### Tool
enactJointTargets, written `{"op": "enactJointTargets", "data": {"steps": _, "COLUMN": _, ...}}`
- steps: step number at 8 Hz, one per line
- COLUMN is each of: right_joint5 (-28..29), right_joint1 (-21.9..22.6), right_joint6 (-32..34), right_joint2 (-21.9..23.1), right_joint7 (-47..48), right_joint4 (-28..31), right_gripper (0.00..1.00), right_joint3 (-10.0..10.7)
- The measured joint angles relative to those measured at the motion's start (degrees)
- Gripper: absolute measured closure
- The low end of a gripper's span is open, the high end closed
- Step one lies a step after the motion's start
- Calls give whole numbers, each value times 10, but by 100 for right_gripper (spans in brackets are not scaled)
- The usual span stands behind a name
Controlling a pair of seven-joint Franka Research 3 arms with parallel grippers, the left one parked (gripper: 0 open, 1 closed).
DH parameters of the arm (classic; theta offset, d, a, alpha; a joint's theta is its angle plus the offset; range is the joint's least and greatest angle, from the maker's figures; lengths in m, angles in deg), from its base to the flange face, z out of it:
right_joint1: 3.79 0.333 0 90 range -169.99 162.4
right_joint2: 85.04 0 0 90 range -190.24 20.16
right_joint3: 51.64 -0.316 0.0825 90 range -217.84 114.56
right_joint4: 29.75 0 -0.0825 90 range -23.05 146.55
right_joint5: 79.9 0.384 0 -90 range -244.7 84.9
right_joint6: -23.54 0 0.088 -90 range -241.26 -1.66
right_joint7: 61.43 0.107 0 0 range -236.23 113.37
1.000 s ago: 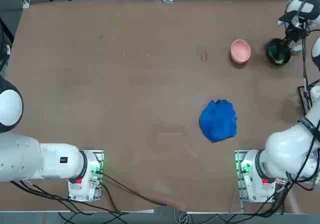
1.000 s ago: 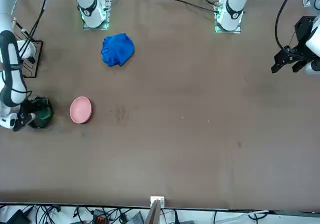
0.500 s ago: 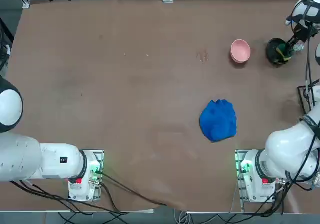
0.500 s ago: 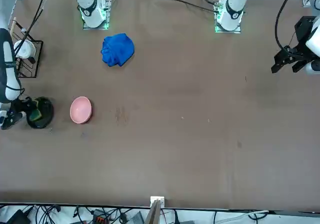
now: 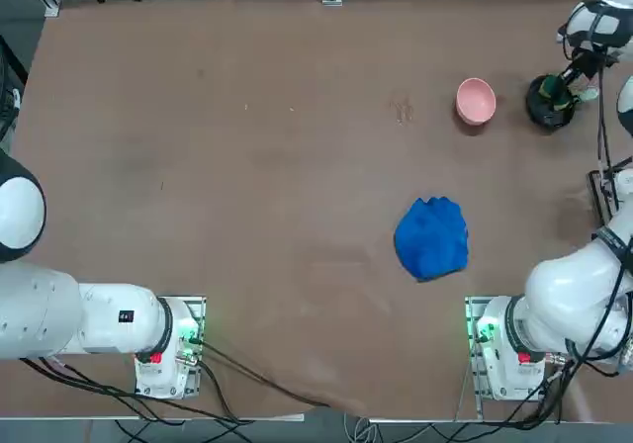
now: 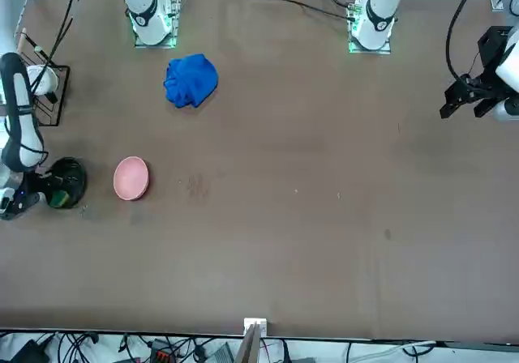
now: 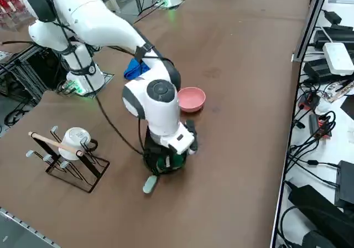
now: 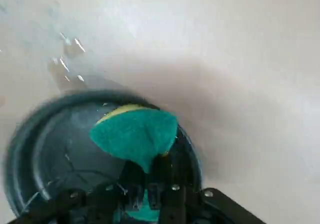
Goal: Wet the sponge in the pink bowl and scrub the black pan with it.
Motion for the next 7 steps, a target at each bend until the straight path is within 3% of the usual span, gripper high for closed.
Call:
{"op": "enactJointTargets", "data": {"steps": 4, "right_joint5": 8, "right_joint1": 26, "right_joint6": 113, "right_joint2": 18, "right_joint7": 37, "right_joint4": -2, "right_gripper": 93, "right_joint3": -12}}
{"op": "enactJointTargets", "data": {"steps": 7, "right_joint5": 9, "right_joint1": 17, "right_joint6": 133, "right_joint2": 34, "right_joint7": 38, "right_joint4": 27, "right_gripper": 93, "right_joint3": -12}}
